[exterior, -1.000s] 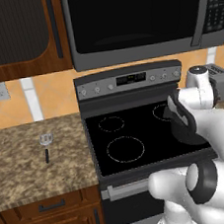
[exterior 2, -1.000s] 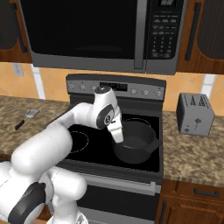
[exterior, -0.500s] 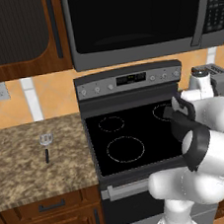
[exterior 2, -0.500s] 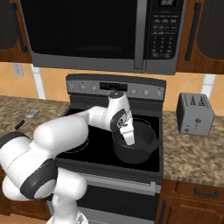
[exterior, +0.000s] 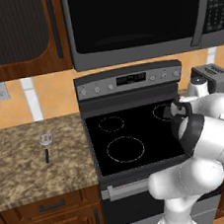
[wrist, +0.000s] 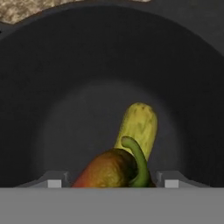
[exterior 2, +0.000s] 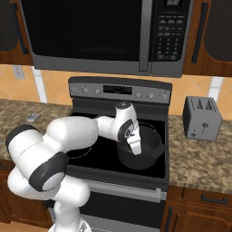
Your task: Put the cucumber and bell pepper in the pot. Retrieve the spatula and lightly stir the vegetables in the pot.
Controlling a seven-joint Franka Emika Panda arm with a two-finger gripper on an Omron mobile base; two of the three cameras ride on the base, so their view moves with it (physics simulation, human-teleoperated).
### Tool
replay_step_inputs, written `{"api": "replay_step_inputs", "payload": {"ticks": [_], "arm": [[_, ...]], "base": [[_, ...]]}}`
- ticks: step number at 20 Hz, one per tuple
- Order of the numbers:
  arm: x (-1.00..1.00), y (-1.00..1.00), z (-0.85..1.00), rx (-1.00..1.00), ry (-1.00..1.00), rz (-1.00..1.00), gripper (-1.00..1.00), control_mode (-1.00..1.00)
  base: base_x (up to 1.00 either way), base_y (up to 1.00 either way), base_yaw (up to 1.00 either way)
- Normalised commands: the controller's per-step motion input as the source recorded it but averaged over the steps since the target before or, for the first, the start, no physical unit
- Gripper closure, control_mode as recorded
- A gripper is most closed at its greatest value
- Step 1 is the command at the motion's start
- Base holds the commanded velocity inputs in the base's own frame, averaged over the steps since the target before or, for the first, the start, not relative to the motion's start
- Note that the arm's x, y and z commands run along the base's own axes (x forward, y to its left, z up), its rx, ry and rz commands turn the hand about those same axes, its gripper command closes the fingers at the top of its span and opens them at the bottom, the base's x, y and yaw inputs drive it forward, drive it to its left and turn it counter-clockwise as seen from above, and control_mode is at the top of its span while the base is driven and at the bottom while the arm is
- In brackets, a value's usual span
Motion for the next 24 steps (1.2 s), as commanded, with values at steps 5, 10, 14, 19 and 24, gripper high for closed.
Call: {"api": "replay_step_inputs", "payload": {"ticks": [5,10,14,19,24], "arm": [[-0.42,0.00,0.56,0.00,-0.15,0.00,-1.00,-1.00],[-0.19,0.01,0.83,0.00,-0.14,0.04,-1.00,-1.00],[-0.10,0.11,0.64,0.00,-0.06,0.02,-1.00,-1.00],[-0.59,0.69,0.43,-0.01,-0.04,0.12,-1.00,-1.00],[-0.62,1.00,0.20,-0.01,0.01,0.34,-1.00,-1.00]], "base": [[0.00,0.00,0.00],[0.00,0.00,0.00],[0.00,0.00,0.00],[0.00,0.00,0.00],[0.00,0.00,0.00]]}}
